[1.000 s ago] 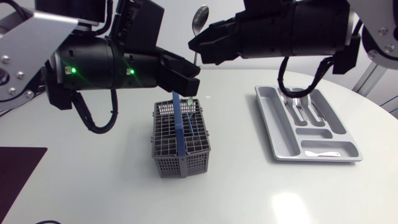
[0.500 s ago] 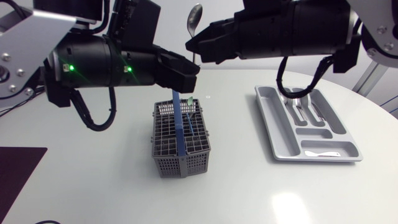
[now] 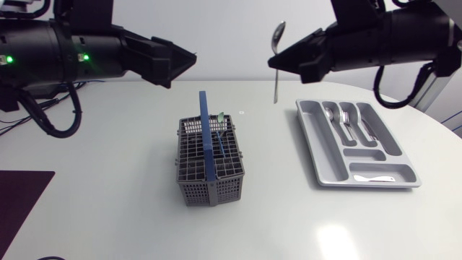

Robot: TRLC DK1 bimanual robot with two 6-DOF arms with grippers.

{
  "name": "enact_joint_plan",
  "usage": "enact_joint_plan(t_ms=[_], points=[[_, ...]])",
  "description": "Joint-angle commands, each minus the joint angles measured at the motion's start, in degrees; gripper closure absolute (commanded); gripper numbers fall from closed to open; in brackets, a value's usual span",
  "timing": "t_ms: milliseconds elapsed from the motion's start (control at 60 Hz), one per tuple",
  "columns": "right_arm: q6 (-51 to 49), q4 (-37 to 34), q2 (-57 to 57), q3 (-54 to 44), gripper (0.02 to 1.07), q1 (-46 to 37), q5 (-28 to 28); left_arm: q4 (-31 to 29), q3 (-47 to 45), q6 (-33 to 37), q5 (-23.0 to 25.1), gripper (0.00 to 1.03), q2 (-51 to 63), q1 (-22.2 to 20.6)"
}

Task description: Unload the cutlery basket into the drawer organizer.

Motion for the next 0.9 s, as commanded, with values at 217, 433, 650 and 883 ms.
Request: enact_joint_plan(t_ms=[217, 433, 650, 883], points=[[-40.8, -13.6, 1.65, -7.32, 1.01, -20.01, -5.71, -2.05, -8.0, 7.19, 0.12, 0.05, -4.62, 5.25], [-63.21, -17.11, 5.69, -13.38, 1.01, -32.05, -4.66, -2.49, -12.48, 9.3, -0.23, 0.05, -7.34, 8.24], [-80.61, -13.33, 11.58, -19.1, 1.01, -41.11, -0.61, -2.49, -15.3, 10.18, -0.23, 0.05, -9.19, 9.64], [-89.84, -1.82, 16.59, -22.17, 1.01, -46.99, 3.08, -2.4, -16.26, 10.18, -0.23, 0.05, -9.89, 9.11]])
